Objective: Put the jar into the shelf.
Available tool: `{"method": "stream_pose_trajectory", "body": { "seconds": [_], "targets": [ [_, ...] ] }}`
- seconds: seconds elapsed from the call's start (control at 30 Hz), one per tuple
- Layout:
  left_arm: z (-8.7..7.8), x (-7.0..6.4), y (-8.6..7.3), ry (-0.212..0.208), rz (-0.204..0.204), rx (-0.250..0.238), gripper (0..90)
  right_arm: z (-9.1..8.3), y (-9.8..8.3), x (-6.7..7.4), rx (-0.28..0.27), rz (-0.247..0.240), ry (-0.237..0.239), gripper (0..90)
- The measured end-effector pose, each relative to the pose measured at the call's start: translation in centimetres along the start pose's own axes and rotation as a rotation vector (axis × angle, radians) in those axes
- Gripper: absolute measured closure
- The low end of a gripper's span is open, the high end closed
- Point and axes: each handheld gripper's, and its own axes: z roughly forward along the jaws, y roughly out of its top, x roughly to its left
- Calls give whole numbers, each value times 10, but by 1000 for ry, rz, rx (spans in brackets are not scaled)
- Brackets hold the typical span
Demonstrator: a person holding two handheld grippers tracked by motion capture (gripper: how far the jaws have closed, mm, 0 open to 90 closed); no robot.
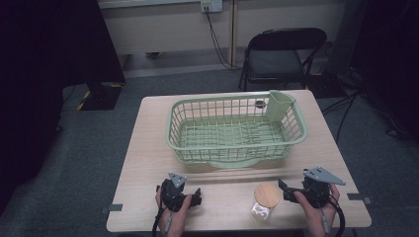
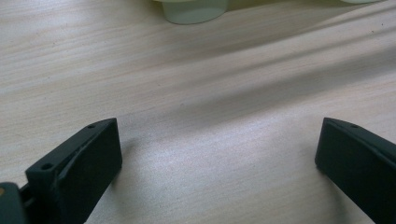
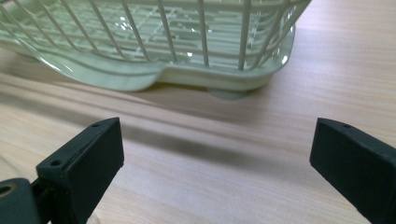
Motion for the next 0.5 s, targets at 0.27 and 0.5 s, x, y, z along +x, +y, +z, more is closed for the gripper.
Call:
{"method": "stream_pose_trajectory", "body": {
  "seconds": [0.27,0.5],
  "targets": [
    [0,0,0,0,0,0,4,-14,11,4,-64,14,36,21],
    [0,0,0,0,0,0,4,-27,19,9,-109,14,72,21]
  ]
}}
